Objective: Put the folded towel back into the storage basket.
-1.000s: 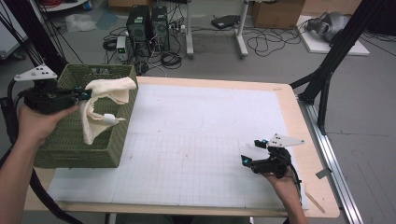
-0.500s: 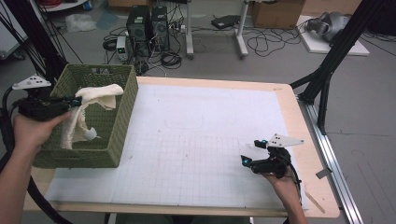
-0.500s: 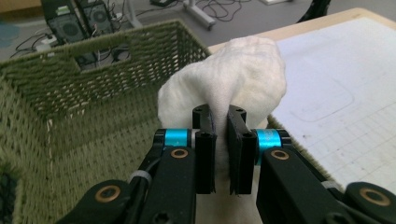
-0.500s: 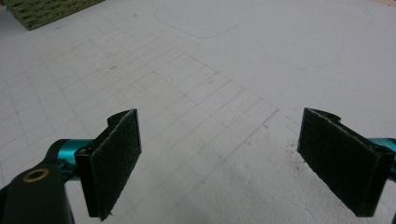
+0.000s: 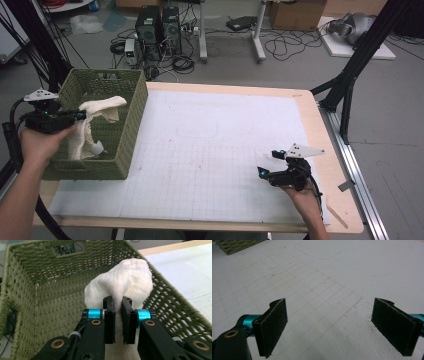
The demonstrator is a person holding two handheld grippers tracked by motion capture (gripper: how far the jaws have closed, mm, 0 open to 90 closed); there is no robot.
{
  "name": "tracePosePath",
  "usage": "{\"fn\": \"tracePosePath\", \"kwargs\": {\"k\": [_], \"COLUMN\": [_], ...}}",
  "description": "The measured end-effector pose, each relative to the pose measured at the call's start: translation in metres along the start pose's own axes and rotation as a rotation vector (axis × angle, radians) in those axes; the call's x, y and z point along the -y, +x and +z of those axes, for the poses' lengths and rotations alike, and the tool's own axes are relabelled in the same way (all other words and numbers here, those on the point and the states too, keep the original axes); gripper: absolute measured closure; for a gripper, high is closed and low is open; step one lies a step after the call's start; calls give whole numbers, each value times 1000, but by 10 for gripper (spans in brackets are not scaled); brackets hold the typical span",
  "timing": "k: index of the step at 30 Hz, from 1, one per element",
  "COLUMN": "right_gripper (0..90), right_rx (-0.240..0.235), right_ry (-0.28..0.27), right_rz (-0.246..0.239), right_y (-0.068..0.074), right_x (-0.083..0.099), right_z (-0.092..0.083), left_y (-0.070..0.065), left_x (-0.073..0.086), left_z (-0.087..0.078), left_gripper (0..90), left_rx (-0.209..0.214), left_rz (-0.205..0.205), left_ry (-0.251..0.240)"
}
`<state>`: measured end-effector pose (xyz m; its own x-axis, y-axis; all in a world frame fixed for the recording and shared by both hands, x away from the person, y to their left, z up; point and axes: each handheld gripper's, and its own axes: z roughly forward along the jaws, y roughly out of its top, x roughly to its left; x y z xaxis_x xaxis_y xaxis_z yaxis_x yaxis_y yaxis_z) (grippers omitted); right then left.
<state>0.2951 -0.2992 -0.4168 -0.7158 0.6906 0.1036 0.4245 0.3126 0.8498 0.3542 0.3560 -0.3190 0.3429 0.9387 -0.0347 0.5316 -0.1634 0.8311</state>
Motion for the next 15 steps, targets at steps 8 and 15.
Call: {"fn": "tracePosePath", "kwargs": {"k": [8,15], "right_gripper": [127,127], "right_rx": [-3,-4], "right_ry": [5,6], "right_rz": [-2,-2], "right_y": [0,0], "right_x": [1,1], "right_z": [1,1], "left_y": [3,4], "left_x": [5,6], "left_z": [19,30], "left_gripper": [826,826], "left_rx": [-8,-32], "left_rz": [-21,-35], "left_ry": [41,64]}}
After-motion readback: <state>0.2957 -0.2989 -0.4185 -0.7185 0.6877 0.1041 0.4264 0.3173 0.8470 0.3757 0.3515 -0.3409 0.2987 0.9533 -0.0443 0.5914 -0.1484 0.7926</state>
